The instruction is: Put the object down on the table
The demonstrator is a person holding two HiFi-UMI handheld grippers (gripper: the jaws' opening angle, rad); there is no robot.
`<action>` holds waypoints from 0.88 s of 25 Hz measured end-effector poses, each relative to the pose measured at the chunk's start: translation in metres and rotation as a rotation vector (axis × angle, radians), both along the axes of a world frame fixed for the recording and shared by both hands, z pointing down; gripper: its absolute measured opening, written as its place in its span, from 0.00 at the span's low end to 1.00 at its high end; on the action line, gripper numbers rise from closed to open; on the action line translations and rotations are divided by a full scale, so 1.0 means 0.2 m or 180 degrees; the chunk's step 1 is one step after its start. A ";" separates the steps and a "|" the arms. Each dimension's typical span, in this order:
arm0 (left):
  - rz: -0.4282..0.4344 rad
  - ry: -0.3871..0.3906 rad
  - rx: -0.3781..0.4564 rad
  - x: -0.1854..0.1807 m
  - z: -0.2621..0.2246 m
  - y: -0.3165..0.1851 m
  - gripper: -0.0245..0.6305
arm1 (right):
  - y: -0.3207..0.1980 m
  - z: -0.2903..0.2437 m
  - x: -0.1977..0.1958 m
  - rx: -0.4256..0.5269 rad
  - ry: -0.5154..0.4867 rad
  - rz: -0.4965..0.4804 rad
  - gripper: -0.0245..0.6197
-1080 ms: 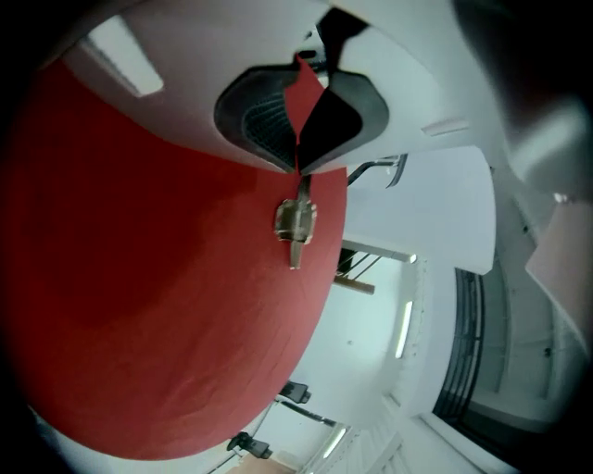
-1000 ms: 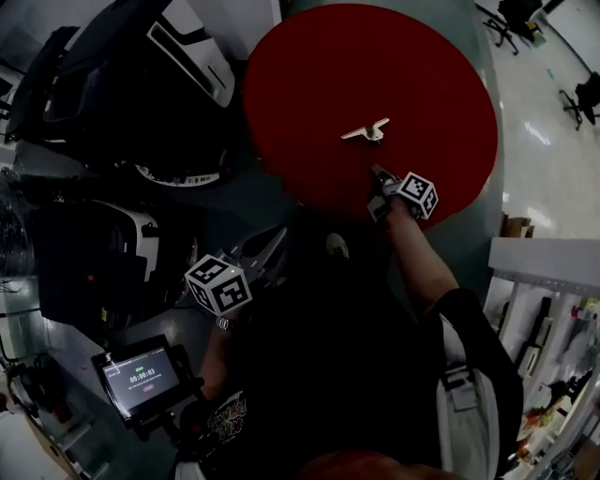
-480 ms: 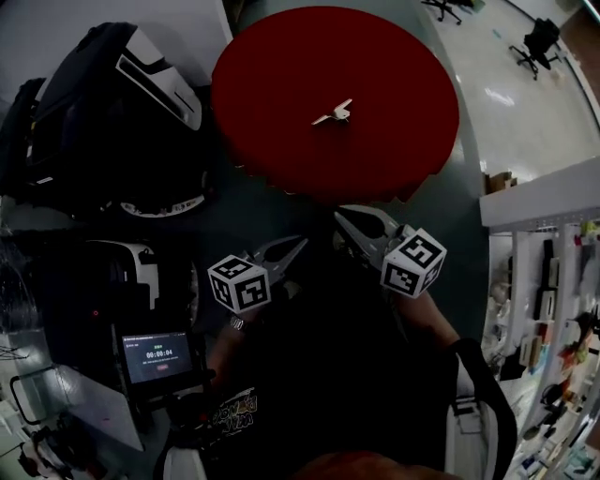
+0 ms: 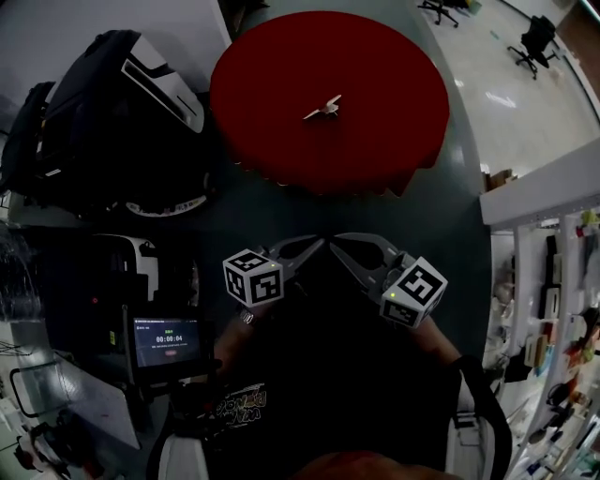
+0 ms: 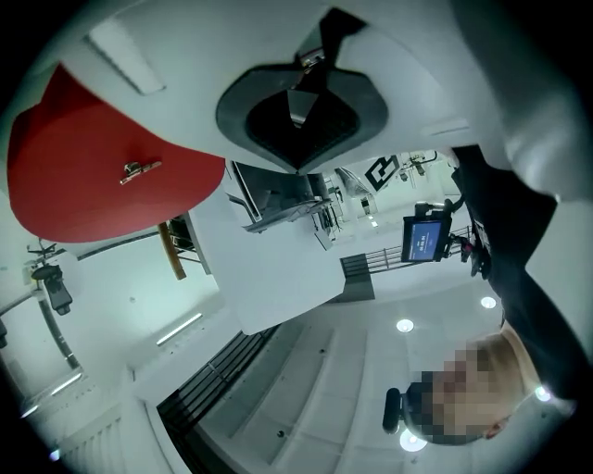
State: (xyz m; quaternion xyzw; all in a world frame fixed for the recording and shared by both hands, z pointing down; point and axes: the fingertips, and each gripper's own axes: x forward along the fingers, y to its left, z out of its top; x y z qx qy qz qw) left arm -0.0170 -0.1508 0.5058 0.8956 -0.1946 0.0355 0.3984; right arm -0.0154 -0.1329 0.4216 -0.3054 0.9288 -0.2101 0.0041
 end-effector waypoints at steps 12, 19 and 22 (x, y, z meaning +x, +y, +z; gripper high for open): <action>-0.0111 -0.0142 -0.0135 0.35 0.10 0.52 0.06 | 0.50 0.10 0.32 -0.0216 -0.0119 -0.0163 0.04; -0.0009 -0.0092 -0.0202 0.51 0.14 0.69 0.06 | 0.70 0.10 0.44 -0.0040 0.0048 -0.0222 0.04; 0.0024 -0.0108 -0.0149 0.57 0.12 0.73 0.06 | 0.75 0.08 0.51 0.0011 0.0054 -0.0177 0.04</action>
